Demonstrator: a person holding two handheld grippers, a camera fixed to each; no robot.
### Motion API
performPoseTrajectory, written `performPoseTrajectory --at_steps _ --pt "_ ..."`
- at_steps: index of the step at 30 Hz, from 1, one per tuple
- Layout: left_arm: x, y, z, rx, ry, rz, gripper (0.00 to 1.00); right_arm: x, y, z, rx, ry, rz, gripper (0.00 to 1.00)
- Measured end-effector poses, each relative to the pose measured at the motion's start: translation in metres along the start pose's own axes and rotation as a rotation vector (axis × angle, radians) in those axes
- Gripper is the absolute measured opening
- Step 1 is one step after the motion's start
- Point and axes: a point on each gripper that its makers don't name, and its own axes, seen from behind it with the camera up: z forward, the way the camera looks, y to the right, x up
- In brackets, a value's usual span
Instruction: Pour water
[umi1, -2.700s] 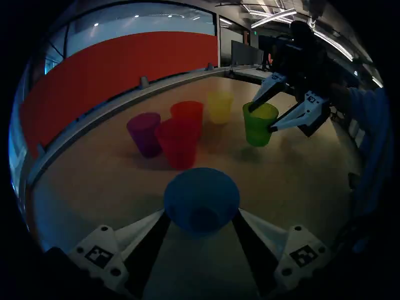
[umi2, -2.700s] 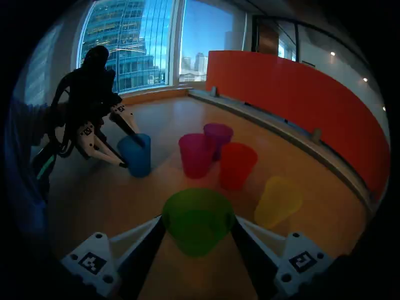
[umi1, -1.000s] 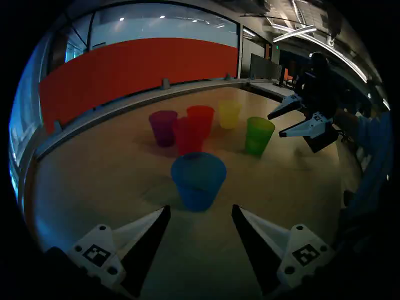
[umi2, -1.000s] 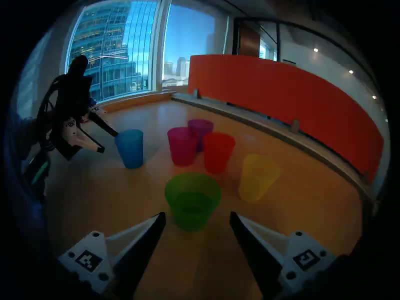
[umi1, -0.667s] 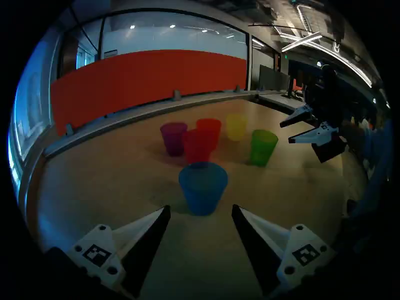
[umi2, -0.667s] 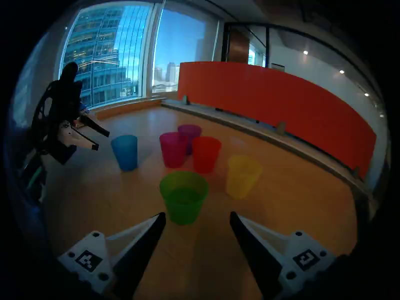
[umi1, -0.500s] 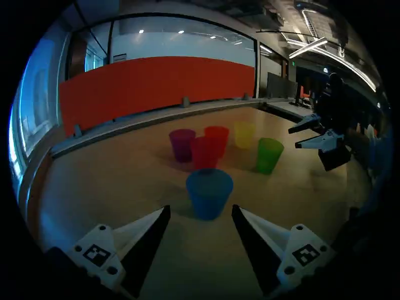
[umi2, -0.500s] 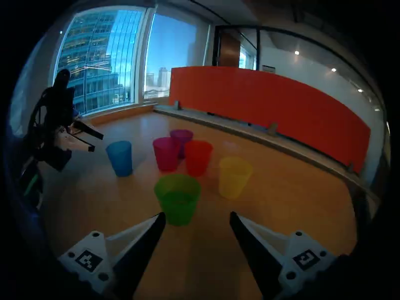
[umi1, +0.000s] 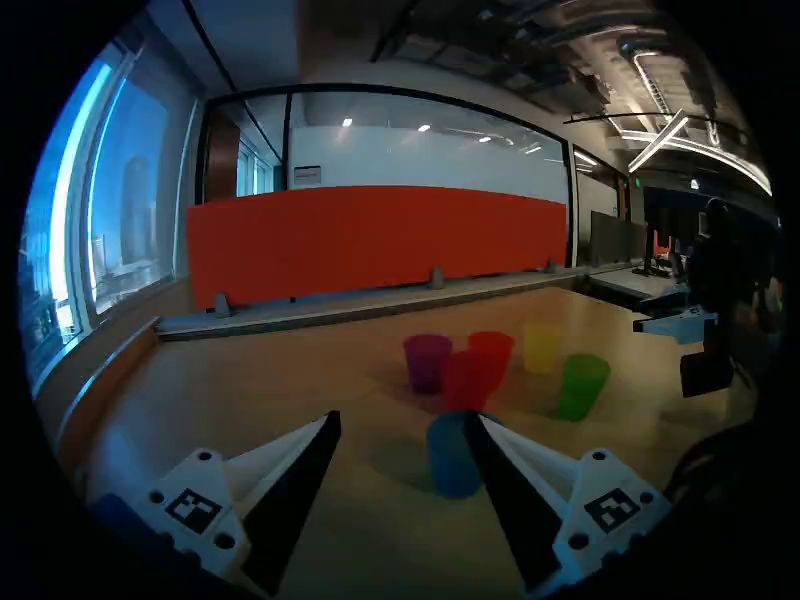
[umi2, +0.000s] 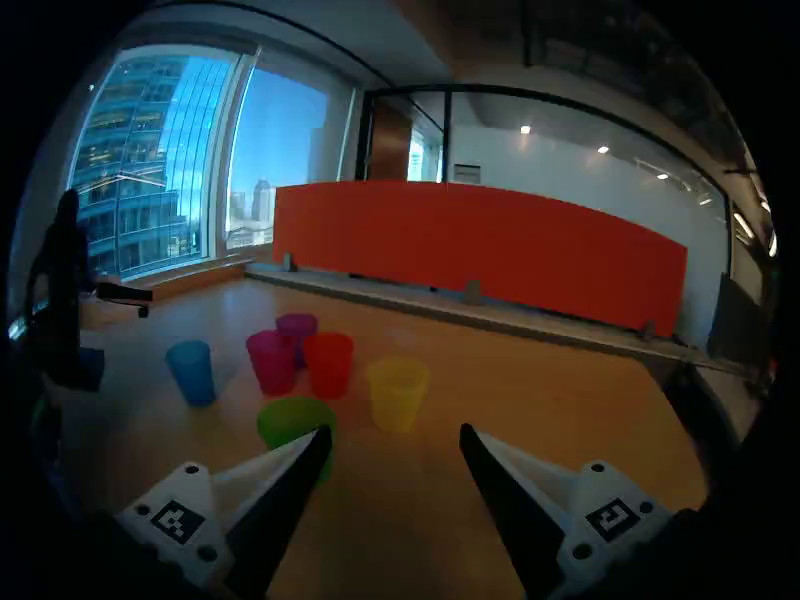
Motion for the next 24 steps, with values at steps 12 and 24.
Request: performPoseTrajectory --at_steps 12,24 --pt "0.025 -0.015 -0.009 0.129 0.129 0.012 0.91 0.033 0.034 -0.005 -0.166 0.149 0.036 0.99" --pt "0.045 -0.026 -0.018 0.229 0.238 0.012 0.91 0.053 0.061 -0.024 -0.300 0.280 0.094 0.99"
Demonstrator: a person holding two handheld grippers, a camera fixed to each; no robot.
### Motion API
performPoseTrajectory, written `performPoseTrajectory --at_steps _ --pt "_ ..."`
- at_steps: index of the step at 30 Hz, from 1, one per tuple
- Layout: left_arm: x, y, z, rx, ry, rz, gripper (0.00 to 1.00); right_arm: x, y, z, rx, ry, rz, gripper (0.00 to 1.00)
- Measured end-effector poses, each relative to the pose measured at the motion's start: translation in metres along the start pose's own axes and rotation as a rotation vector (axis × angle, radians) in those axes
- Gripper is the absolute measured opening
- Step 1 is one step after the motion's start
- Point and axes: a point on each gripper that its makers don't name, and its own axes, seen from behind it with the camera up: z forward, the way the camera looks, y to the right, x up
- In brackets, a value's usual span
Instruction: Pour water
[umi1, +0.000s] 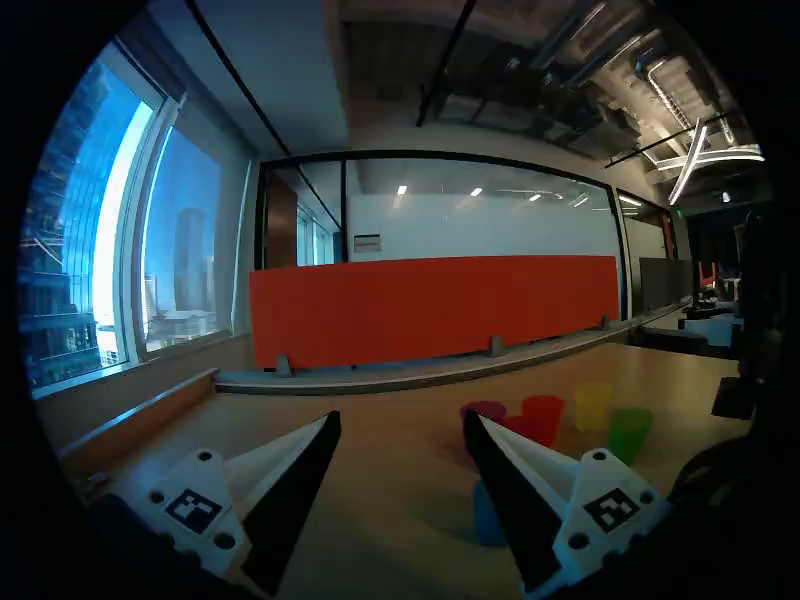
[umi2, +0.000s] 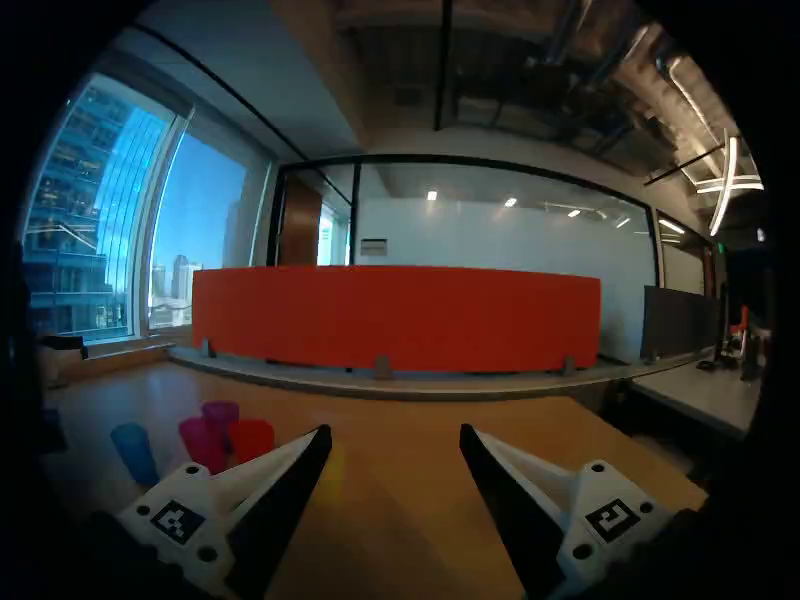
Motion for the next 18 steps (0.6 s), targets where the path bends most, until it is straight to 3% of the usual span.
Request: performPoseTrajectory --at_steps 9,18 --pt "0.009 -0.011 0.004 0.046 0.030 -0.013 0.91 0.018 0.010 -0.008 -0.068 0.087 0.012 0.99" --pt "0.006 -0.017 0.010 0.082 0.034 -0.019 0.91 0.027 0.019 -0.015 -0.131 0.133 0.033 0.99"
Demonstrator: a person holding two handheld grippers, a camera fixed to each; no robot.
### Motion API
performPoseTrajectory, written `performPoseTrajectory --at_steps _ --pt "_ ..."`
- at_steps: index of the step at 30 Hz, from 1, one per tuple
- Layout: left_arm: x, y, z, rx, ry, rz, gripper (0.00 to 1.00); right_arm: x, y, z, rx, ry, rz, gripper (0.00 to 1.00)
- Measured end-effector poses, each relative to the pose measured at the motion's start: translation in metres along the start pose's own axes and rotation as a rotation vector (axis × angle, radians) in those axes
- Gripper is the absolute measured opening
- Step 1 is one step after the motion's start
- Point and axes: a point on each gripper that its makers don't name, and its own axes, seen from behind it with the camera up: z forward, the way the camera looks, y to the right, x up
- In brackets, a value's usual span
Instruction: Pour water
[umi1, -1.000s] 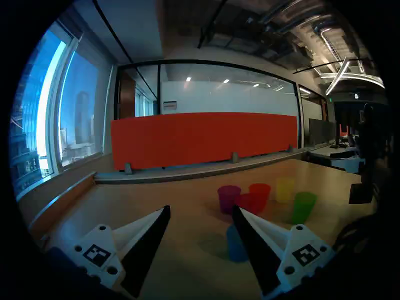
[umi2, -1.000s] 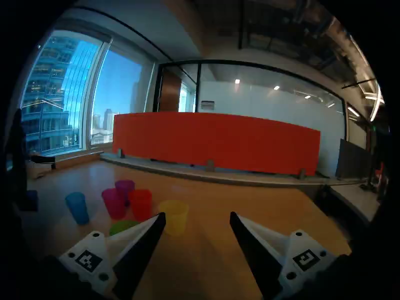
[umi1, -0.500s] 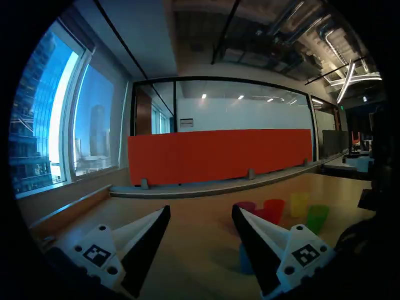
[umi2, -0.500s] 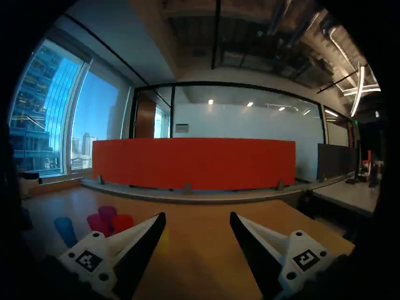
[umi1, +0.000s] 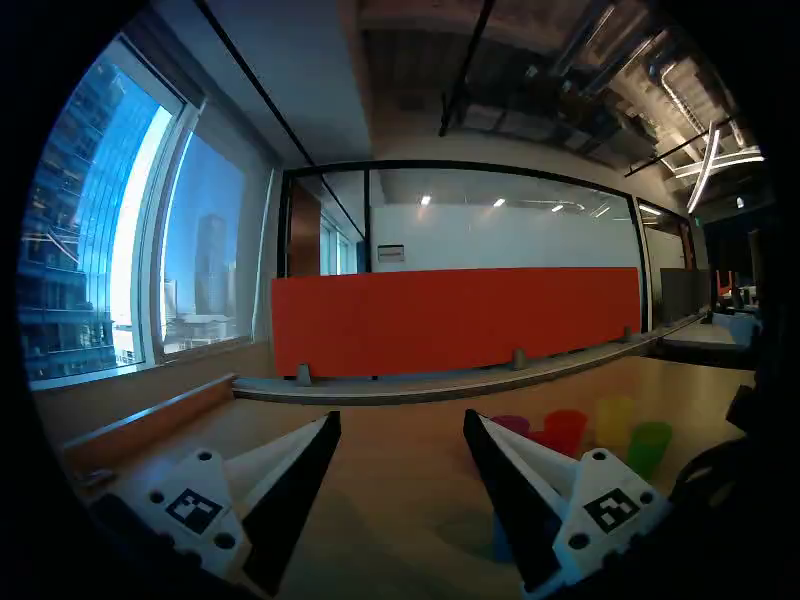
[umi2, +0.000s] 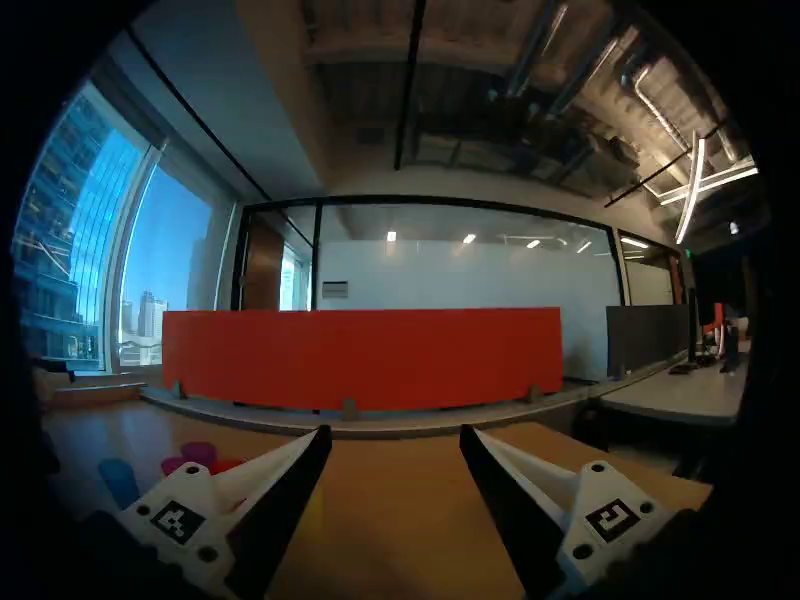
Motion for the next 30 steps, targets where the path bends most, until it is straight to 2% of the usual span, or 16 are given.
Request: performPoseTrajectory --at_steps 14,24,30 --pt "-0.008 -0.003 0.008 0.034 0.017 -0.043 0.91 -0.013 0.010 0.002 -0.039 -0.026 0.004 0.99" --pt "-0.035 0.000 0.009 0.015 -0.011 -0.014 0.91 -0.016 0.007 0.002 -0.036 -0.030 0.019 0.99" --pt "-0.055 -0.005 0.008 0.015 -0.032 -0.023 0.91 -0.021 0.006 0.001 -0.037 -0.033 0.027 0.99"
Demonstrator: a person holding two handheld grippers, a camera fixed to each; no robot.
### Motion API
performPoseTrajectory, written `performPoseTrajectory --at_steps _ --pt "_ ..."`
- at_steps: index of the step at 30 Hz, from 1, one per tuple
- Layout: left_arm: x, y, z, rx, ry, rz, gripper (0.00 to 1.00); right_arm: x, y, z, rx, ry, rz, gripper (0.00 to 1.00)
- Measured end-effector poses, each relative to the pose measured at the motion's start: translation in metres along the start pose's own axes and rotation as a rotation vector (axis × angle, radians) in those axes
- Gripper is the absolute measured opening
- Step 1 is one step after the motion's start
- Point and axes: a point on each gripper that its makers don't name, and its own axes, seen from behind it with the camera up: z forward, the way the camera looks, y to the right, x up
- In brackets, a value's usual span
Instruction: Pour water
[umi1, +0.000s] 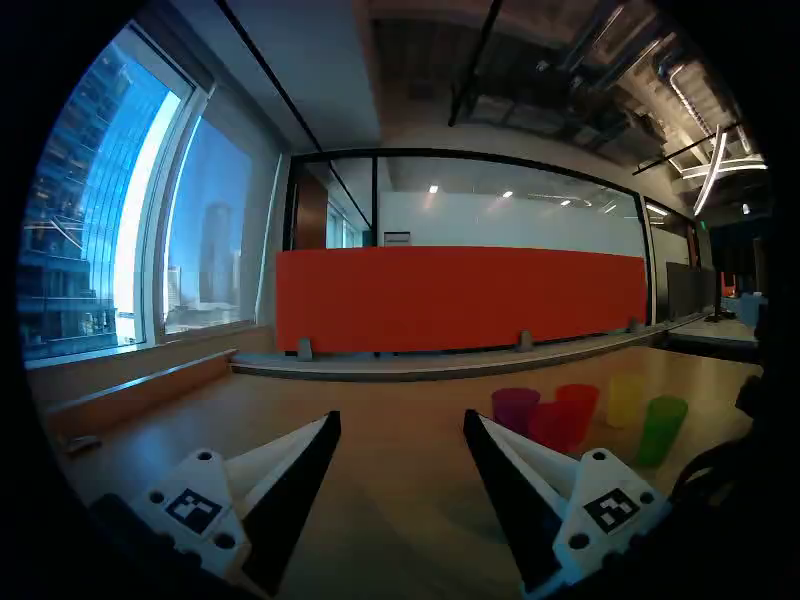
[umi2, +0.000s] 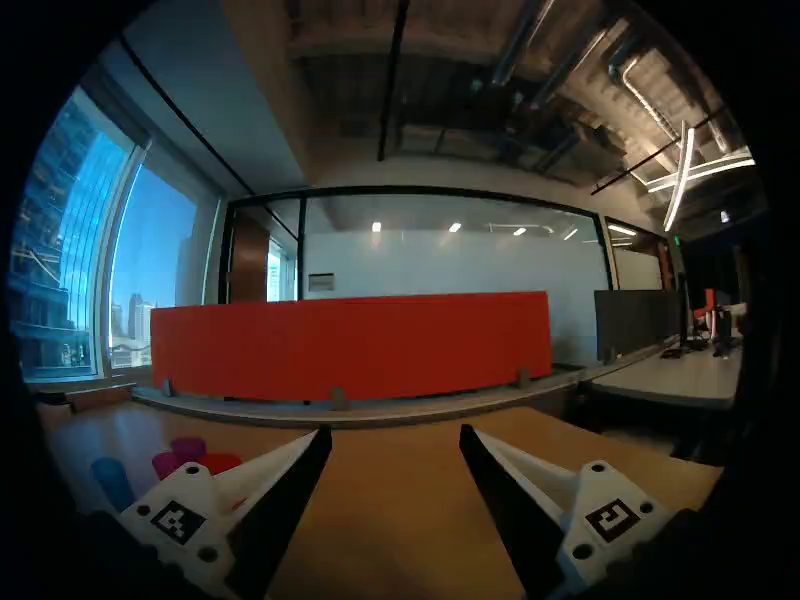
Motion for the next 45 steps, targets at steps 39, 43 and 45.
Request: performPoseTrajectory --at_steps 39,43,45 --pt "-0.019 -0.016 0.005 0.012 -0.026 -0.009 0.91 0.013 -0.016 -0.003 0.037 0.010 -0.014 0.99" --pt "-0.019 -0.016 0.005 0.012 -0.026 -0.009 0.91 0.014 -0.016 -0.006 0.043 0.016 -0.026 0.99" --pt "-0.019 -0.016 0.006 0.012 -0.026 -0.009 0.91 0.013 -0.017 -0.007 0.046 0.019 -0.031 0.99"
